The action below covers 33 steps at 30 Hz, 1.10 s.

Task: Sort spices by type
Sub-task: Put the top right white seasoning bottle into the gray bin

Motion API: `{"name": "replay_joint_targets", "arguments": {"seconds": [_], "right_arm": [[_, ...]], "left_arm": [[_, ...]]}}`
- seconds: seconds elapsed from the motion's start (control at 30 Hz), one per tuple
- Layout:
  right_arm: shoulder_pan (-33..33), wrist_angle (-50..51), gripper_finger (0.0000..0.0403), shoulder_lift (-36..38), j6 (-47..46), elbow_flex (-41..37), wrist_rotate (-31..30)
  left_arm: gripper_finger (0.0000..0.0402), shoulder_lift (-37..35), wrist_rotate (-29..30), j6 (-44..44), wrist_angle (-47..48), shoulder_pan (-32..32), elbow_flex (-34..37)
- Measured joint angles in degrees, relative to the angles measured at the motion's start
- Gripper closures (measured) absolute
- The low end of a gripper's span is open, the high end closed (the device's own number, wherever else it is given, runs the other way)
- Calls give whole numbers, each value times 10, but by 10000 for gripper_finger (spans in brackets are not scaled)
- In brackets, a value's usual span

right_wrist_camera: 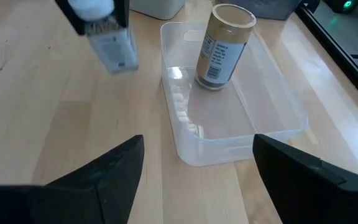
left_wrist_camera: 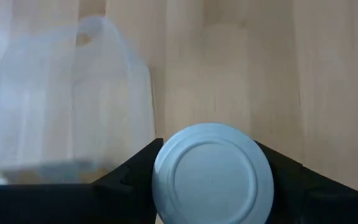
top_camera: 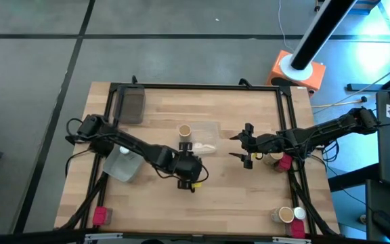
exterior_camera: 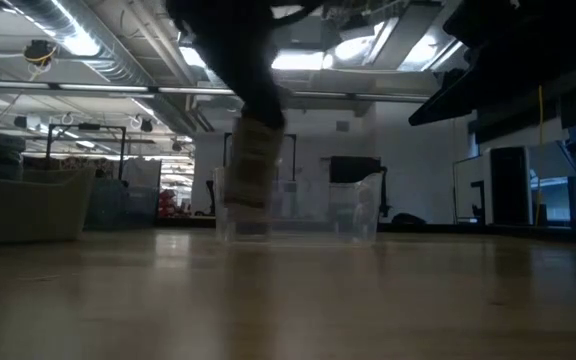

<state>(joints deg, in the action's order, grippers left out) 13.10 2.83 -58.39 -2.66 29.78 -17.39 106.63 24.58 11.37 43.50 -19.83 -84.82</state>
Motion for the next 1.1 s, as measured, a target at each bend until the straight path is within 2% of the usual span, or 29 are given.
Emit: {"name": "replay_joint_targets", "arguments": {"seconds": [0.17, 0.47, 0.6, 0.8, 0.97, 1.1], "right_arm": [[0, 0, 102, 0, 0, 0, 0], [0, 1, 102, 0, 0, 0, 0], [0, 0, 102, 0, 0, 0, 0], [0, 0, 102, 0, 0, 0, 0], [0, -1, 102, 0, 0, 0, 0], [0, -2, 102, 0, 0, 0, 0]], "left_arm": [[216, -34, 14, 72, 97, -23, -6], [216, -126, 91, 261, 263, -84, 1], [216, -153, 128, 367, 347, -118, 1], [216, -169, 131, 563, 461, -163, 1], [216, -173, 133, 641, 455, -194, 18], [216, -174, 133, 693, 466, -205, 62]]}}
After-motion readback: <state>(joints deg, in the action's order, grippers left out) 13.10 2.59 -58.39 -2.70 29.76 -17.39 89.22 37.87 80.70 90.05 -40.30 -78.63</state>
